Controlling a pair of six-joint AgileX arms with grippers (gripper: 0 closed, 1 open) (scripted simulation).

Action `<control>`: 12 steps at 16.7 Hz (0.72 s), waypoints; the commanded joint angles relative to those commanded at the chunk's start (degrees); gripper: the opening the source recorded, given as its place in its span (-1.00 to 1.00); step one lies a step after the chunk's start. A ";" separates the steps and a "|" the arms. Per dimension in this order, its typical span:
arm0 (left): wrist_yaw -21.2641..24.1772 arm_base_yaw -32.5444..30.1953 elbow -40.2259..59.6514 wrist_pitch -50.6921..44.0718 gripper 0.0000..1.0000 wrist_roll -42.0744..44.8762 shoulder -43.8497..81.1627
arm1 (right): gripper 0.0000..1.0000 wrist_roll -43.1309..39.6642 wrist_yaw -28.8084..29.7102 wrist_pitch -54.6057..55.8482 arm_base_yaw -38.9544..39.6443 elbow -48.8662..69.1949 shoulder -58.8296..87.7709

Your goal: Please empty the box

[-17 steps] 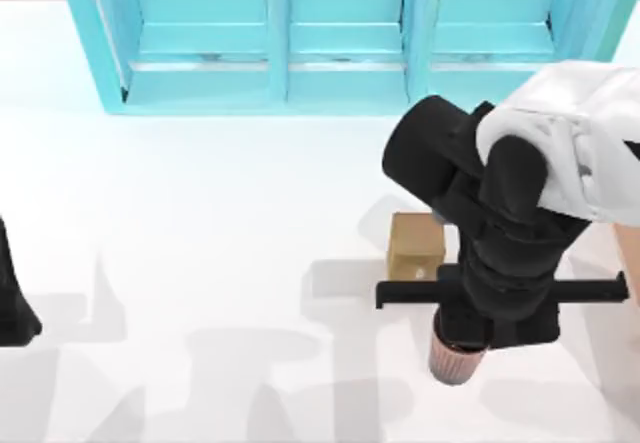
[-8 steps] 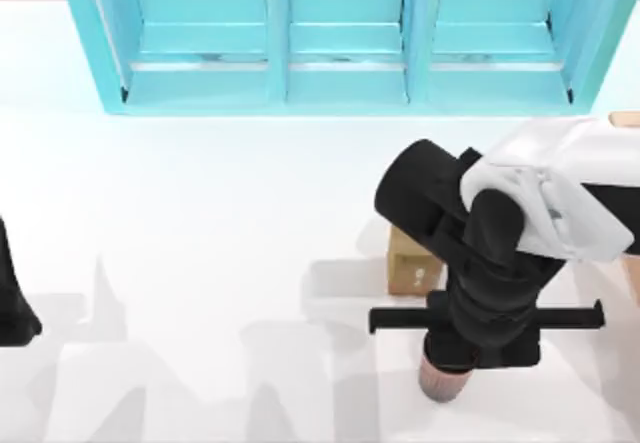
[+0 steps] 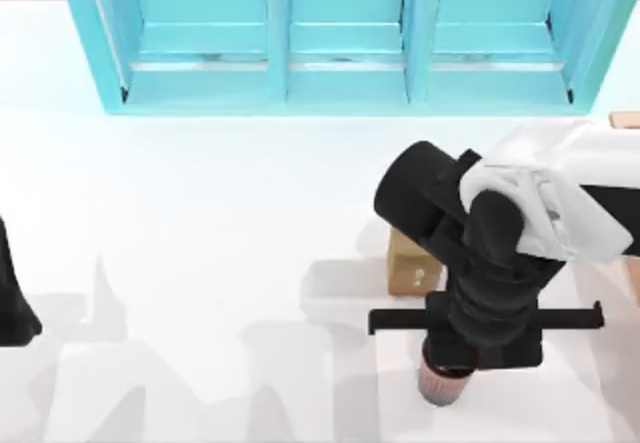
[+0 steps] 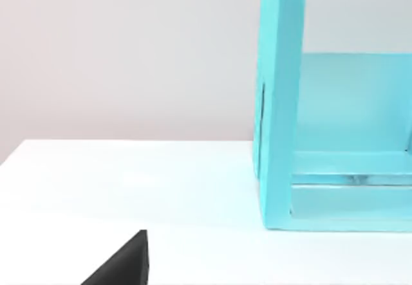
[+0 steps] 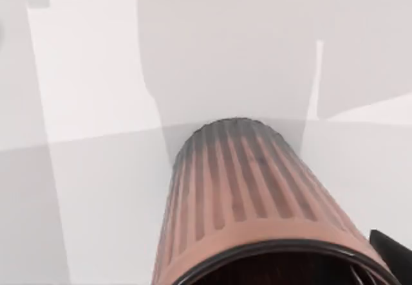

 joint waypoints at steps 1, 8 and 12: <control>0.00 0.00 0.00 0.00 1.00 0.00 0.00 | -0.10 0.00 0.00 0.00 0.00 0.00 0.00; 0.00 0.00 0.00 0.00 1.00 0.00 0.00 | 0.96 0.00 0.00 0.00 0.00 0.00 0.00; 0.00 0.00 0.00 0.00 1.00 0.00 0.00 | 1.00 0.00 0.00 0.00 0.00 0.00 0.00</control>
